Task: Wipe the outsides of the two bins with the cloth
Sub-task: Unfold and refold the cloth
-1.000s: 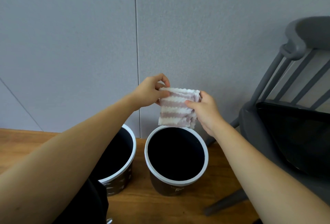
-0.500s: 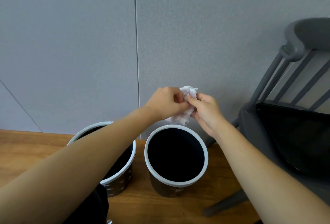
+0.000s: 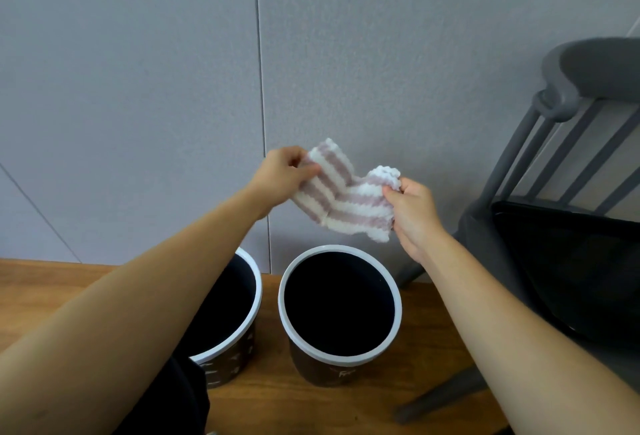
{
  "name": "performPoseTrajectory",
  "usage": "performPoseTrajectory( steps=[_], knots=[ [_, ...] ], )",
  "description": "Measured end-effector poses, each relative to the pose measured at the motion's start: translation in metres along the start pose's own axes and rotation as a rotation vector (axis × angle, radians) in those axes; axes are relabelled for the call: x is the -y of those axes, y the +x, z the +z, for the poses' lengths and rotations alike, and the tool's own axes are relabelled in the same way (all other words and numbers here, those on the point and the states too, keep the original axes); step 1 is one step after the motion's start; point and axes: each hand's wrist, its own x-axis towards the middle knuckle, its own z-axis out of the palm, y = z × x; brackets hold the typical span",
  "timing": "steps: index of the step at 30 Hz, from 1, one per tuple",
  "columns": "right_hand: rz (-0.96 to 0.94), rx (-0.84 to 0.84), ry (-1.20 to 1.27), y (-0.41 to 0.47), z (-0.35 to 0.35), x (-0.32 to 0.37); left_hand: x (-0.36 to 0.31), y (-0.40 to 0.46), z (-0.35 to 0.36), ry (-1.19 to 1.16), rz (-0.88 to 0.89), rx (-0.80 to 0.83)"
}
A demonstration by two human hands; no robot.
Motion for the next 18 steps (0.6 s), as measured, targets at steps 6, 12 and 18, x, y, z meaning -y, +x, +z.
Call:
performPoseTrajectory(
  steps=[6, 12, 18],
  knots=[
    [-0.024, -0.114, -0.056, 0.01, -0.011, -0.005, 0.014, 0.006, -0.033, -0.109, -0.075, -0.115],
    [-0.01, -0.109, 0.123, 0.006, -0.01, -0.003, 0.004, 0.002, -0.032, -0.285, -0.098, 0.03],
    [0.004, -0.018, 0.054, 0.009, -0.02, 0.0, 0.009, 0.0, -0.037, -0.234, -0.114, 0.109]
  ],
)
